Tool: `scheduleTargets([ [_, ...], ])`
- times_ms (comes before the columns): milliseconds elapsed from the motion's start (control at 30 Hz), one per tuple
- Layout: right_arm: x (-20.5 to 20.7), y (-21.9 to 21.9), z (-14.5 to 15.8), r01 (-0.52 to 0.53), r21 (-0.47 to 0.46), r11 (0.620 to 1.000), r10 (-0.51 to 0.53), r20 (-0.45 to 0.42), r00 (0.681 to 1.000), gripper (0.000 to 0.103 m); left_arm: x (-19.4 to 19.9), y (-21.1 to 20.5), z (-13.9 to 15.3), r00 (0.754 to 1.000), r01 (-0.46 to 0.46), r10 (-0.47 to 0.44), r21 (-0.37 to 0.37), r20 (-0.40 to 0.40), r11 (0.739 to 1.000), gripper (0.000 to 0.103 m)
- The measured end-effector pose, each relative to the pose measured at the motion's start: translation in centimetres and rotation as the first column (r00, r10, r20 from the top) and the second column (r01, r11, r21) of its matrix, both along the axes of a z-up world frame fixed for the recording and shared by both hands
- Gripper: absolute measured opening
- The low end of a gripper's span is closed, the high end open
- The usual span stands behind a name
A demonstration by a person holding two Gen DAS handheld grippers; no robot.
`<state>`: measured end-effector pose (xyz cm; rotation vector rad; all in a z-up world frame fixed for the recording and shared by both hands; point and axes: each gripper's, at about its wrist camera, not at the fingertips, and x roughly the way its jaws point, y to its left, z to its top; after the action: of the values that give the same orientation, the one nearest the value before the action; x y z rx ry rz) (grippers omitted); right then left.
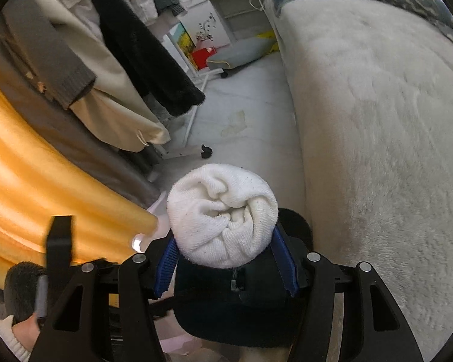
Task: Collect trash
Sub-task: 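Open the left tool over the bin while the right tool releases the towel ball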
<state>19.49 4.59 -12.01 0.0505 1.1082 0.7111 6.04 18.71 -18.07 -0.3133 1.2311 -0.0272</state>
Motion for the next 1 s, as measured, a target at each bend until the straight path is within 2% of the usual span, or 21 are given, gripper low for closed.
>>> scheduleTargets([
  [100, 0.4, 0.3, -1.7, 0.007, -0.033, 0.999, -0.008, -0.029, 1.0, 0.058, -0.6, 0.5, 1.4, 0.999, -0.02, 0.019, 0.032, 0.047, 0.999, 0.088],
  [167, 0.5, 0.7, -2.6, 0.0, -0.054, 0.999, -0.002, -0.04, 0.999, 0.058, -1.1, 0.4, 2.6, 0.996, -0.034, 0.027, 0.08, 0.083, 0.996, 0.088],
  [400, -0.2, 3.0, -5.3, -0.087, -0.155, 0.984, 0.079, -0.059, 0.995, 0.058, -2.0, 1.2, 5.3, 0.979, -0.092, 0.064, 0.141, 0.192, 0.986, 0.085],
  [533, -0.5, 3.6, -6.4, -0.119, -0.19, 0.975, 0.106, -0.074, 0.992, 0.058, -2.4, 2.3, 6.1, 0.958, -0.148, 0.108, 0.136, 0.265, 0.98, 0.081],
  [667, -0.9, 4.1, -7.8, -0.152, -0.229, 0.961, 0.131, -0.106, 0.986, 0.058, -2.7, 2.7, 8.1, 0.927, -0.203, 0.142, 0.146, 0.347, 0.968, 0.077],
  [1000, -1.7, 4.4, -8.6, -0.191, -0.278, 0.941, 0.161, -0.126, 0.979, 0.059, -3.3, 2.4, 10.8, 0.882, -0.216, 0.147, 0.107, 0.448, 0.97, 0.075],
])
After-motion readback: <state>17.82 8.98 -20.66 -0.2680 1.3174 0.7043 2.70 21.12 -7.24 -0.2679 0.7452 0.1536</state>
